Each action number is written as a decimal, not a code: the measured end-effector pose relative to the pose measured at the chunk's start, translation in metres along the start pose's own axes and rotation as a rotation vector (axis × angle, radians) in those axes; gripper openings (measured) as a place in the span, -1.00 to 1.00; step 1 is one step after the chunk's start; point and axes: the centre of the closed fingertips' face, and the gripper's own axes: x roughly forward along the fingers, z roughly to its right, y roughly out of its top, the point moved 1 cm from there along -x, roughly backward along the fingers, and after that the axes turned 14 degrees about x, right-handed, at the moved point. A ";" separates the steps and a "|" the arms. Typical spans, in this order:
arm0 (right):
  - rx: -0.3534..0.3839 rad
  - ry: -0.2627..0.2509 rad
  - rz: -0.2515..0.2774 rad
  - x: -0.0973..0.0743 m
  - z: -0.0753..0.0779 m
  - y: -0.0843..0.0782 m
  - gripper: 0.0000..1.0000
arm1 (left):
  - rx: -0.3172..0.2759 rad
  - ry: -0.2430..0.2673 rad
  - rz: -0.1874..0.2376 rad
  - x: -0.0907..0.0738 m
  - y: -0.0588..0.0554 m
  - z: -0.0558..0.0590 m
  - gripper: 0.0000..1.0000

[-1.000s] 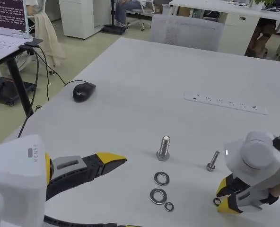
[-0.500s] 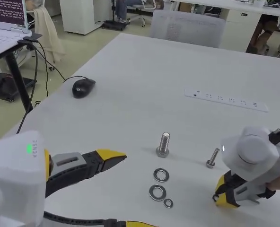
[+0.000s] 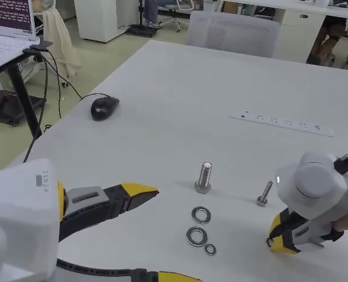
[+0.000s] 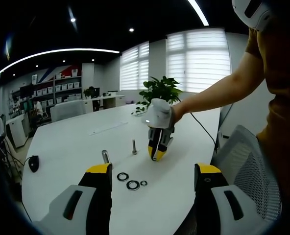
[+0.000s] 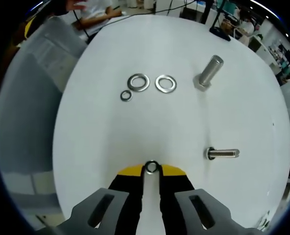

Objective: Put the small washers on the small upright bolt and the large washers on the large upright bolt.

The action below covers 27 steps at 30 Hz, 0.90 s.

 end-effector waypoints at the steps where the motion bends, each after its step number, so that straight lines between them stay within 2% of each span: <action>1: -0.001 -0.003 0.000 -0.002 0.001 0.000 -0.78 | -0.001 0.000 0.000 0.000 0.000 0.000 0.35; 5: -0.003 -0.021 0.000 -0.013 0.007 0.000 -0.78 | 0.001 -0.005 0.001 0.001 0.001 0.001 0.35; 13: 0.008 -0.080 0.032 -0.041 0.029 0.008 -0.77 | 0.005 -0.012 0.003 0.004 0.000 -0.001 0.35; 21: -0.002 -0.122 0.051 -0.054 0.042 0.020 -0.77 | 0.003 -0.013 0.000 0.004 0.000 0.000 0.35; 27: -0.006 -0.154 0.082 -0.064 0.056 0.037 -0.77 | -0.001 -0.013 -0.001 0.005 0.000 -0.001 0.35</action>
